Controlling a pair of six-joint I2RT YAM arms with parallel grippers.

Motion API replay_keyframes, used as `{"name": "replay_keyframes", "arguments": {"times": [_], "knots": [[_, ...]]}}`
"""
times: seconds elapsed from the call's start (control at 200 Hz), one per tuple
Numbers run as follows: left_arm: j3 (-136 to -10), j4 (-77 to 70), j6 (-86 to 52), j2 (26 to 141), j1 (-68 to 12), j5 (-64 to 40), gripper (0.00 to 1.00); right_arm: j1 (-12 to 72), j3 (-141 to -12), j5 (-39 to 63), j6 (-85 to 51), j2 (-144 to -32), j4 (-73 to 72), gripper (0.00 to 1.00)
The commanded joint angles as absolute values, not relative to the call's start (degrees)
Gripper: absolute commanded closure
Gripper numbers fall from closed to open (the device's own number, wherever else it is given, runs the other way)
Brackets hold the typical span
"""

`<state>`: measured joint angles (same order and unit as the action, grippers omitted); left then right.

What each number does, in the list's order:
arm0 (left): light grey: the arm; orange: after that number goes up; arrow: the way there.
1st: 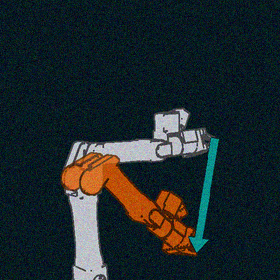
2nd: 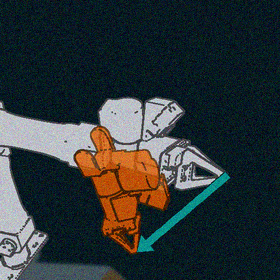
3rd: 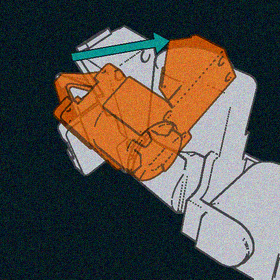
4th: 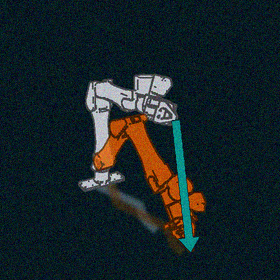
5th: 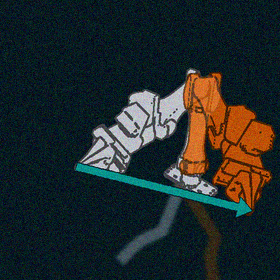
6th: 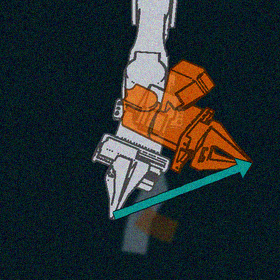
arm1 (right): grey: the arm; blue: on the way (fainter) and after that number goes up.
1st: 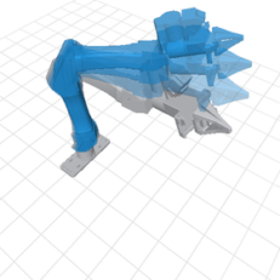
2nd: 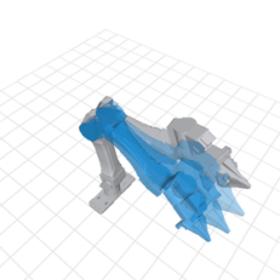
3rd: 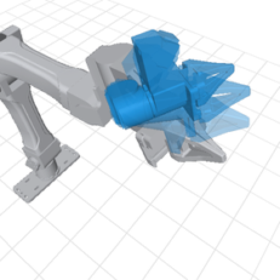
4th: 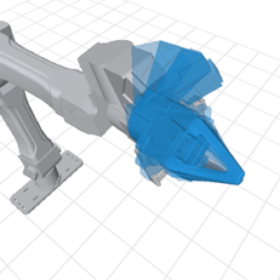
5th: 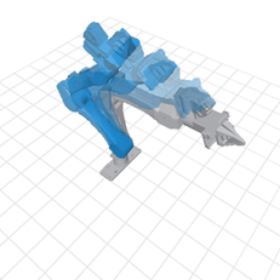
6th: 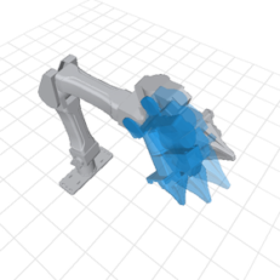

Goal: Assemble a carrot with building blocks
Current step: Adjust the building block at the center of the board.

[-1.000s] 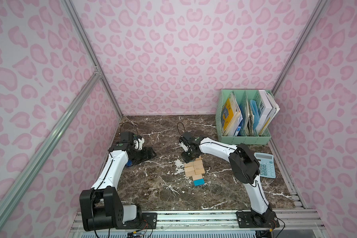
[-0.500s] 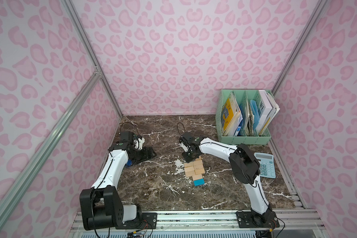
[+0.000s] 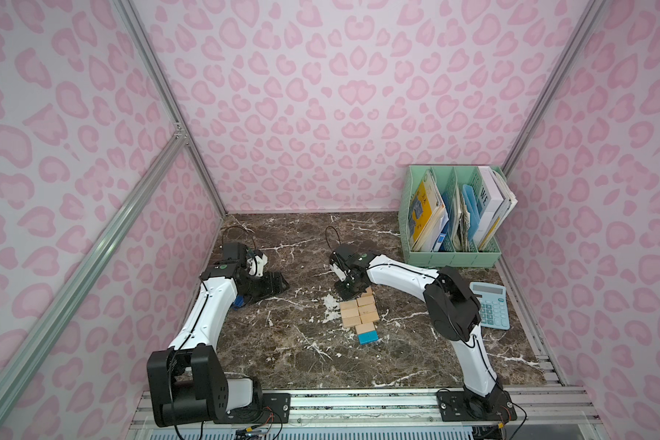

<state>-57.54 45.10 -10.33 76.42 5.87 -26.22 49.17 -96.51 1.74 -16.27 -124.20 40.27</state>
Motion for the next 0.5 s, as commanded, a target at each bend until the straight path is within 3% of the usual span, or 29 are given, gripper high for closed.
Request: {"name": "replay_keyframes", "arguments": {"times": [0.0,0.496], "knots": [[-57.3,46.3,-9.7,76.0,5.9,-26.9,0.17,49.4,-97.0,1.5,-16.4,-124.0,40.8,0.7],[-57.0,46.8,-9.8,74.9,5.9,-26.7,0.17,50.4,-98.7,1.6,-15.7,-125.0,41.1,0.7]]}}
